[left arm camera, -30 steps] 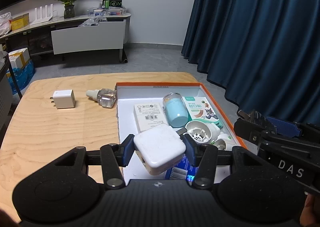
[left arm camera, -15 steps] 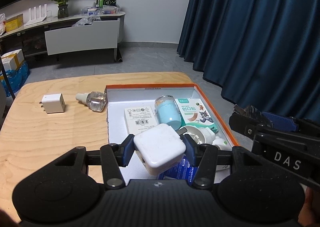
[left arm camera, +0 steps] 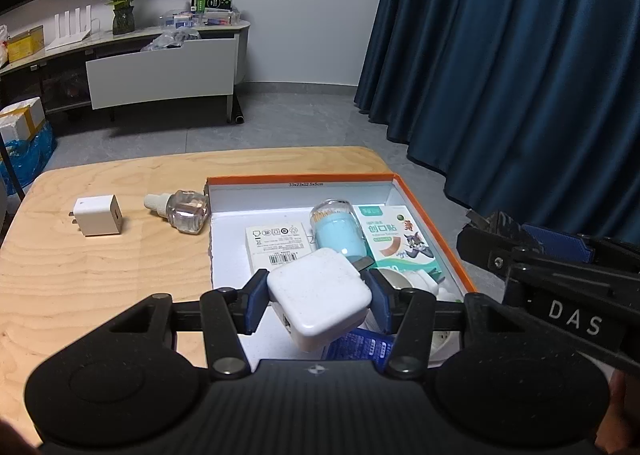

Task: Organize rigid objects
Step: 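Lower both chargers into the box and open both tools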

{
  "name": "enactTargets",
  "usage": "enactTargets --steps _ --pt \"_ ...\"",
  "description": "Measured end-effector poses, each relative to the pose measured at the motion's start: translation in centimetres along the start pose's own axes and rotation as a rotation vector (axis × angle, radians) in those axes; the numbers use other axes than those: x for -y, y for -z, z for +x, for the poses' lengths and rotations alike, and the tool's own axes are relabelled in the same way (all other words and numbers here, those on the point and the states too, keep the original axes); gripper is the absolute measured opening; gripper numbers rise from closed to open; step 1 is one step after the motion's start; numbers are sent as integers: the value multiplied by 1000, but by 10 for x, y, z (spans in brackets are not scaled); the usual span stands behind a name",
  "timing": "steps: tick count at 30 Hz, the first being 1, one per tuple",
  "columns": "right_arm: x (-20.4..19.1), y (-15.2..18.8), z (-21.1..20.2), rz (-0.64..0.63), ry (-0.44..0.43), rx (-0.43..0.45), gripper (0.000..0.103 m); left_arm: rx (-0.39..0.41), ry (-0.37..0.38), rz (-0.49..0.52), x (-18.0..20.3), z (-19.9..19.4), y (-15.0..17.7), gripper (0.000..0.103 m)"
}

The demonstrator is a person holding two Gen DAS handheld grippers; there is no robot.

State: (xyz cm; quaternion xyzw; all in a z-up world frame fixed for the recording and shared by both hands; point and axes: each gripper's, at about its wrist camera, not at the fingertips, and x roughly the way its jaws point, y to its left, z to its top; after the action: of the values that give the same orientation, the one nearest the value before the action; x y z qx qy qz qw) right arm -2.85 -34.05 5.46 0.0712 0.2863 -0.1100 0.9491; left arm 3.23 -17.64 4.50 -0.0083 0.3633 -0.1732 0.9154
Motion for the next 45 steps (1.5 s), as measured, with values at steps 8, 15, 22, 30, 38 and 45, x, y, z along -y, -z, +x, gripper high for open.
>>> enactTargets --steps 8,15,22,30,38,45 --pt "-1 -10 13 3 -5 -3 68 7 -3 0 -3 9 -10 52" --pt "1 -17 23 -2 -3 -9 68 6 -9 -2 -6 18 -17 52" --pt "1 -22 39 -5 -1 -27 68 -3 -11 -4 -9 27 -20 52" --pt "4 -25 61 -6 7 -57 68 -19 -11 -12 -15 40 -25 52" --pt "10 -27 83 21 27 -73 69 -41 1 -14 -15 55 -27 52" --pt "20 -28 76 55 37 -27 69 -55 18 -11 -14 64 -26 52"
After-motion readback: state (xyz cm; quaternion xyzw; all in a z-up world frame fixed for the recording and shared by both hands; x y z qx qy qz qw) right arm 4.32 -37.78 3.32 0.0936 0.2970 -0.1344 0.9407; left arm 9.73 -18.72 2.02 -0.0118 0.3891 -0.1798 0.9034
